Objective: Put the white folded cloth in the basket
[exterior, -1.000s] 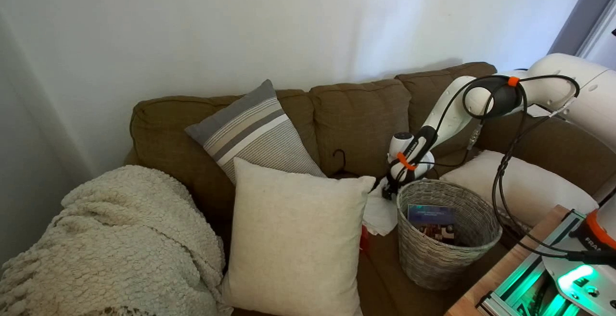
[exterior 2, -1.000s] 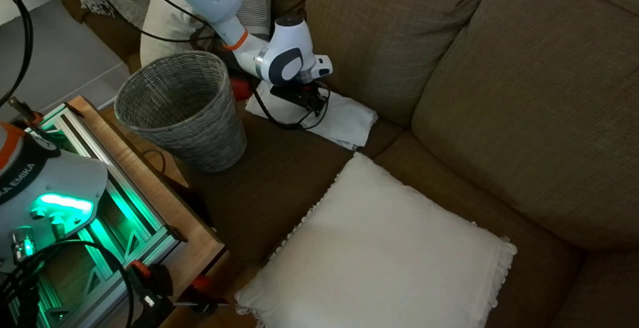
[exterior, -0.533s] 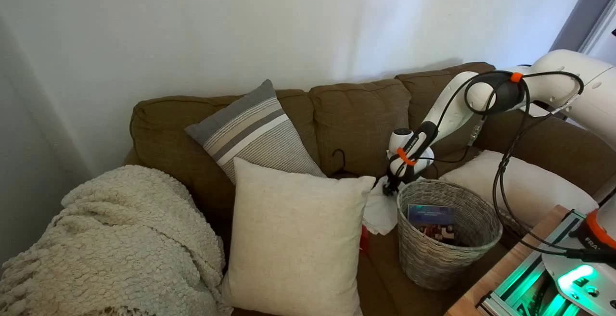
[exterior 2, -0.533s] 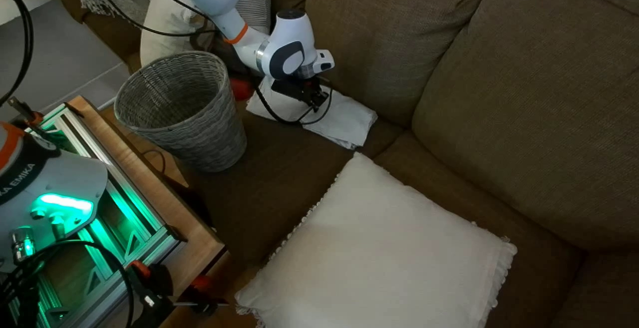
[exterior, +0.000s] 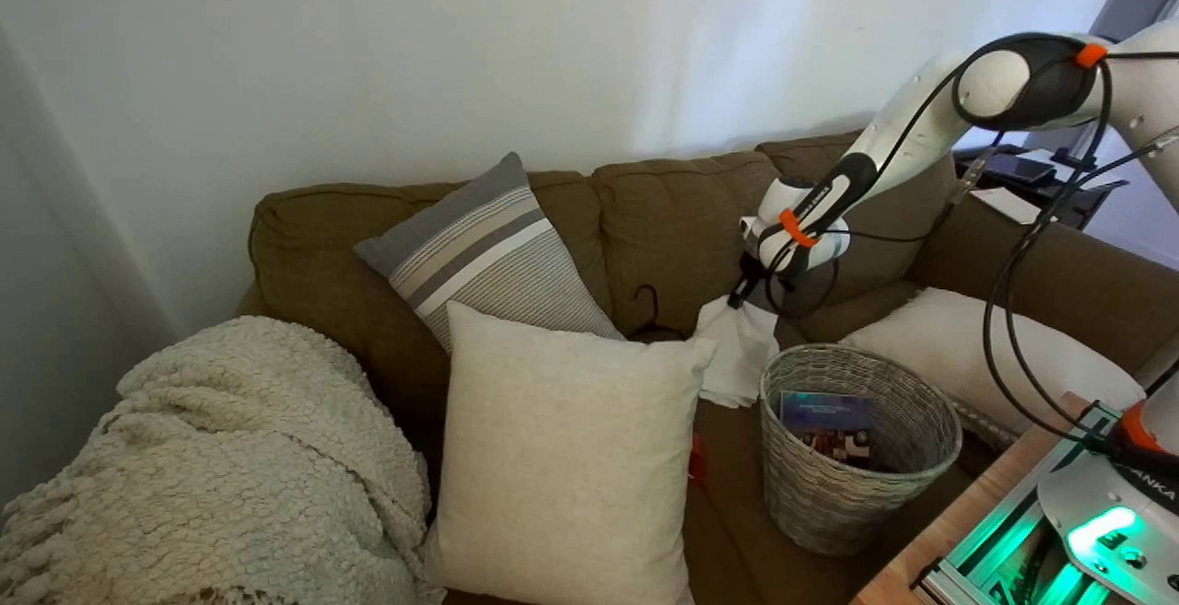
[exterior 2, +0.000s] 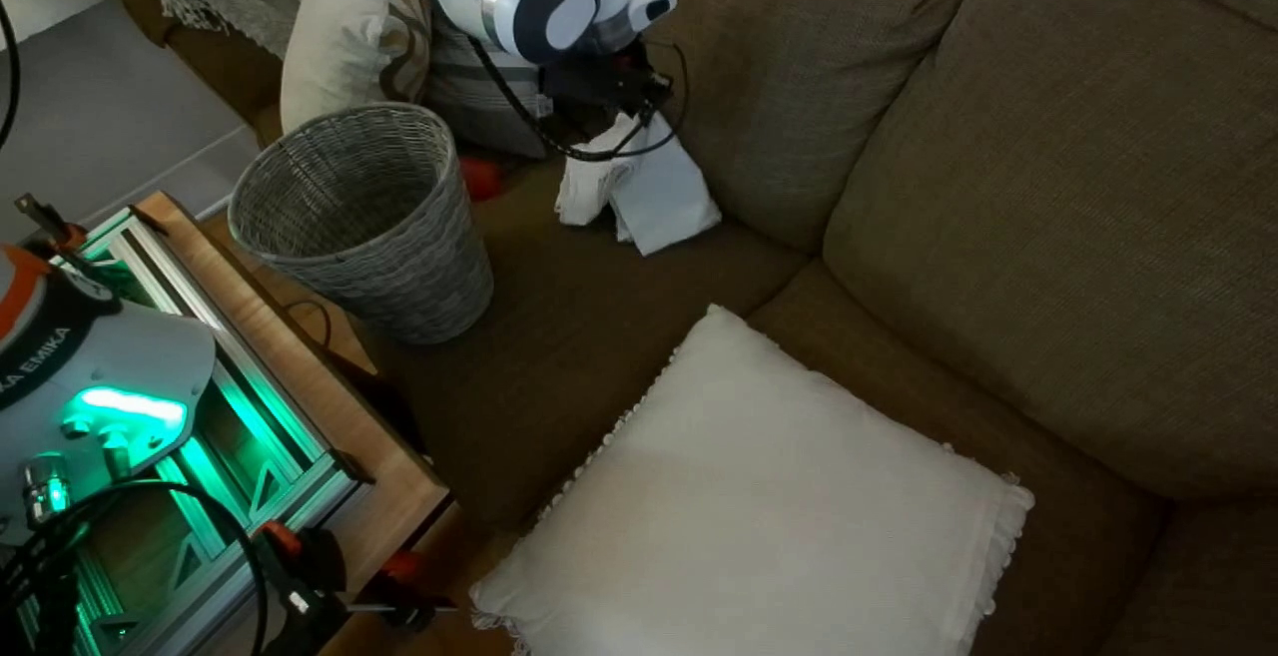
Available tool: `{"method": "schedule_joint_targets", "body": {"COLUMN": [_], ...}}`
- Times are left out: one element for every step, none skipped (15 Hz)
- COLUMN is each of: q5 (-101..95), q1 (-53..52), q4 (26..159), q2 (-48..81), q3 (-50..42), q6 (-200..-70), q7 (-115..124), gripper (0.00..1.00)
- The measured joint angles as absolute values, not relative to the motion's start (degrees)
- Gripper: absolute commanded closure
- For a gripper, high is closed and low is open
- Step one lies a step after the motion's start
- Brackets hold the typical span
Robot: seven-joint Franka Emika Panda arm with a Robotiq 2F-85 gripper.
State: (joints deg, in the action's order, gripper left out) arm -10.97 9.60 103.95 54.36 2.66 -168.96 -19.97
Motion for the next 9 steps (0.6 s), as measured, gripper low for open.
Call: {"method": "schedule_joint_targets", "body": {"q5": [-11.27,-11.78,-12.54,-13.45,-14.55,-15.64,-16.80,-17.98,-19.40], "q1": [10.03,10.06,9.69,8.75,7.13,5.29,3.36,1.44,-0.30], "q4": [106.01,108.04,110.18,112.20,114.30,116.35,118.43,120.67,122.76], "q2": [51.23,48.12,44.90,41.80,38.48,35.28,31.99,28.58,25.40], "q3": [3.15,3.21,2.81,1.68,-0.31,-2.57,-4.88,-7.17,-9.27], "q6": [-168.92,-168.83,-168.71,-168.67,-168.67,-168.65,-168.61,-168.52,-168.24], "q7": [-20.92,-21.44,-21.51,-21.38,-20.91,-20.11,-19.07,-17.80,-16.40], "gripper": [0.97,0.97,0.97,0.97,0.97,0.97,0.97,0.97,0.97]}}
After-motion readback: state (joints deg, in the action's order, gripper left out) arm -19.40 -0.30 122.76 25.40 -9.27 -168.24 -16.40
